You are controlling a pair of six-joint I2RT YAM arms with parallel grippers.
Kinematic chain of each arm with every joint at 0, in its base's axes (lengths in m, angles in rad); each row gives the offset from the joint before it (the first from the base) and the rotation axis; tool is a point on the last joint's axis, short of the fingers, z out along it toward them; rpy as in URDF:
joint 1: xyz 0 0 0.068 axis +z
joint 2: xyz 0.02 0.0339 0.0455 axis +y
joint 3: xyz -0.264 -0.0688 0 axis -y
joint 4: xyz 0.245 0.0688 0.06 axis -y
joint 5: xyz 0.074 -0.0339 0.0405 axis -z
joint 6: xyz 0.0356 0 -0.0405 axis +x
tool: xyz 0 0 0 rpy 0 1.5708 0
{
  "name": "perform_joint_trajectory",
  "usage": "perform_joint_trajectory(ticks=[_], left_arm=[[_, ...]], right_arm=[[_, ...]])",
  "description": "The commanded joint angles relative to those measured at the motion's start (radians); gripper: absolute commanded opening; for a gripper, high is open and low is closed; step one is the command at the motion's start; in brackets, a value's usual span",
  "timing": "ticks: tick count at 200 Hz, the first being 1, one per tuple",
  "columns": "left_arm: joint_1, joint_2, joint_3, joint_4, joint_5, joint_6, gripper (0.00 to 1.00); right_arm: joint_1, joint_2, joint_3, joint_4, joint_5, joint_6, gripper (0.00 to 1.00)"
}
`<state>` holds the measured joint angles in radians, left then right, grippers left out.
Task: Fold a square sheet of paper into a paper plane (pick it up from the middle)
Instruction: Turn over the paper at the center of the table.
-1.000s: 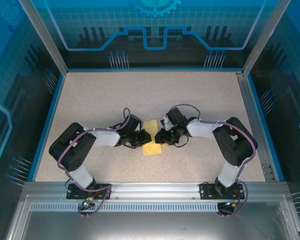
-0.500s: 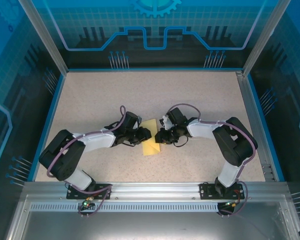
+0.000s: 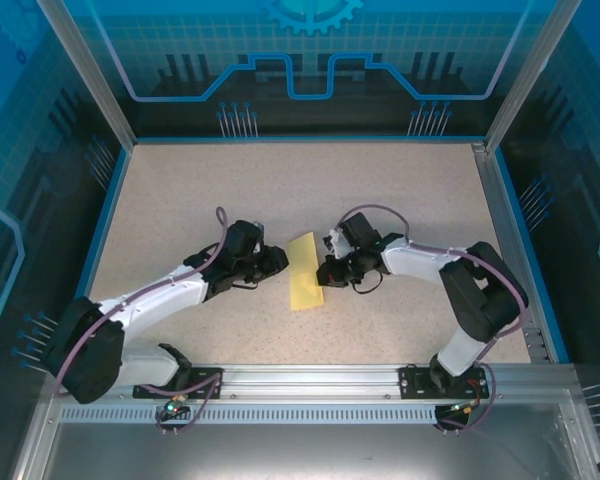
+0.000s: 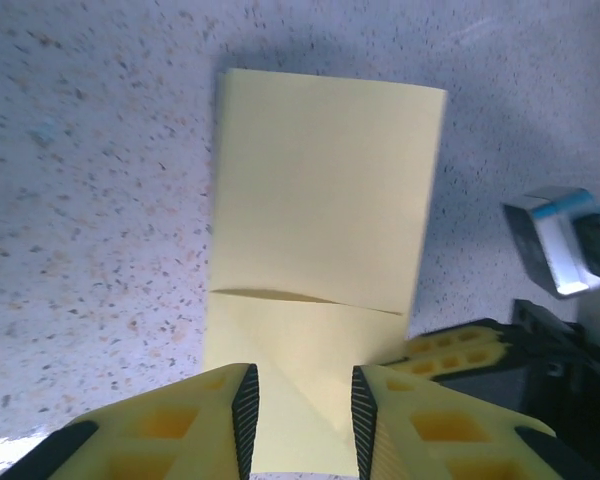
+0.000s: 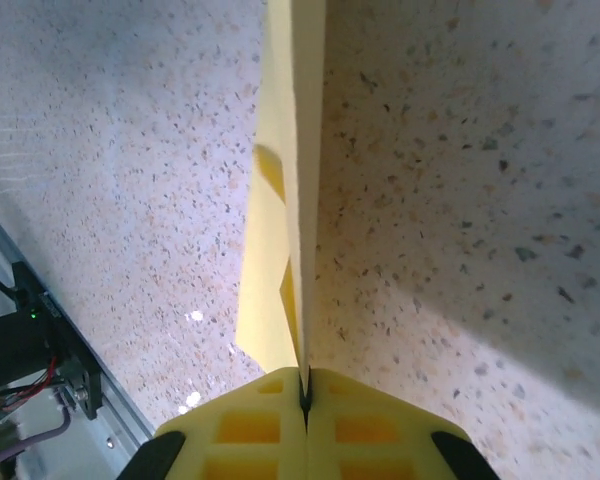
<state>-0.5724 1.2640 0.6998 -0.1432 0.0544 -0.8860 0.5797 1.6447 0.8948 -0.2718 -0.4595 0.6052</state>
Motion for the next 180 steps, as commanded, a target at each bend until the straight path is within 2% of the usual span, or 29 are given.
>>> perform_joint_trajectory(ticks=[1,25,46,66,90,101,123,156,180], left_arm=[[0.008,-0.066,-0.01,-0.082,-0.097,0.024,0.36],[0.013,-0.137,-0.023,-0.126,-0.17,0.028,0.38],[0.025,-0.192,-0.042,-0.154,-0.222,0.041,0.41],[0.04,-0.233,-0.059,-0.177,-0.261,0.051,0.44],[0.062,-0.268,-0.072,-0.216,-0.294,0.065,0.44],[0.069,-0.286,-0.077,-0.236,-0.32,0.071,0.44],[0.083,-0.325,-0.088,-0.284,-0.362,0.08,0.45],[0.098,-0.408,-0.119,-0.347,-0.411,0.107,0.47],[0.103,-0.473,-0.151,-0.363,-0.417,0.124,0.48]], right_arm=[[-0.014,-0.104,0.079,-0.211,0.132,-0.063,0.02],[0.007,-0.181,0.182,-0.47,0.383,-0.082,0.02],[0.094,-0.19,0.32,-0.716,0.663,-0.066,0.05],[0.194,-0.113,0.489,-0.973,0.932,0.041,0.05],[0.267,0.038,0.633,-1.198,1.11,0.19,0.05],[0.288,0.106,0.676,-1.239,1.123,0.234,0.06],[0.324,0.222,0.729,-1.222,1.053,0.265,0.07],[0.367,0.395,0.838,-1.136,0.908,0.25,0.07],[0.391,0.55,0.965,-1.141,0.862,0.226,0.09]])
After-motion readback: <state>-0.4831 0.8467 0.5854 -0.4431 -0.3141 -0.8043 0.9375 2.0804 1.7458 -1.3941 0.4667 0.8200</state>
